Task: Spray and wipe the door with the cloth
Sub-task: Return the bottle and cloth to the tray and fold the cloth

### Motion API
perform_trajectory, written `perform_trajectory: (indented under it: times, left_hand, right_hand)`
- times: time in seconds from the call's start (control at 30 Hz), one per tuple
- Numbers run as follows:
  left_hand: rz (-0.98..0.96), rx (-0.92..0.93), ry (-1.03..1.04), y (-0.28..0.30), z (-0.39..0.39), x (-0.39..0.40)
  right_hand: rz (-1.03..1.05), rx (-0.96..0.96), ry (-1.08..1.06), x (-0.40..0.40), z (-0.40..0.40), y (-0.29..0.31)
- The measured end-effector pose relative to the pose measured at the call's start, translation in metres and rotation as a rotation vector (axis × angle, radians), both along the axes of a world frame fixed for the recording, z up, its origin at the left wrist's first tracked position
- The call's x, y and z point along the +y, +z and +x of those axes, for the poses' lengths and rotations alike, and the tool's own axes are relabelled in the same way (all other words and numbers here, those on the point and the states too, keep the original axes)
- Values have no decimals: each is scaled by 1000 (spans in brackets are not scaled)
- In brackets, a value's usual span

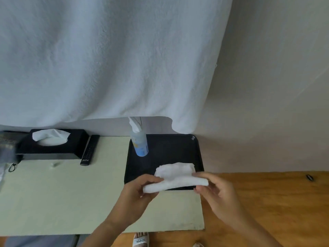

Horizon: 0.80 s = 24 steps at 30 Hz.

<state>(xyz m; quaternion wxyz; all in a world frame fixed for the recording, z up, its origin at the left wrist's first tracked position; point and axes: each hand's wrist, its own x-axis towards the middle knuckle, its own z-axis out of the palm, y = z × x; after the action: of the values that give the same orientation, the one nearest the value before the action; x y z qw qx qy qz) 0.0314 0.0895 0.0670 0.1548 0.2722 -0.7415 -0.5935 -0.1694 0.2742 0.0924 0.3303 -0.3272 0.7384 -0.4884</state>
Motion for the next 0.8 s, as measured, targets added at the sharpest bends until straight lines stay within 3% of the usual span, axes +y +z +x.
perform_trajectory:
  times: [0.2,0.4,0.7,0.8]
  left_hand:
    - [71,-187,110,-30,7,25]
    - [7,-263,252,-54,-49,-10]
    - [-145,-851,90,-110,-117,-44]
    - [21,-967,144,-119,-118,-49]
  right_hand:
    - [192,-181,-50,11,13,-26]
    - [315,4,-93,-30,-23,-42]
    - [667,140,-49,-81,-71,-113]
    - [774,137,2,-87,-69,-118]
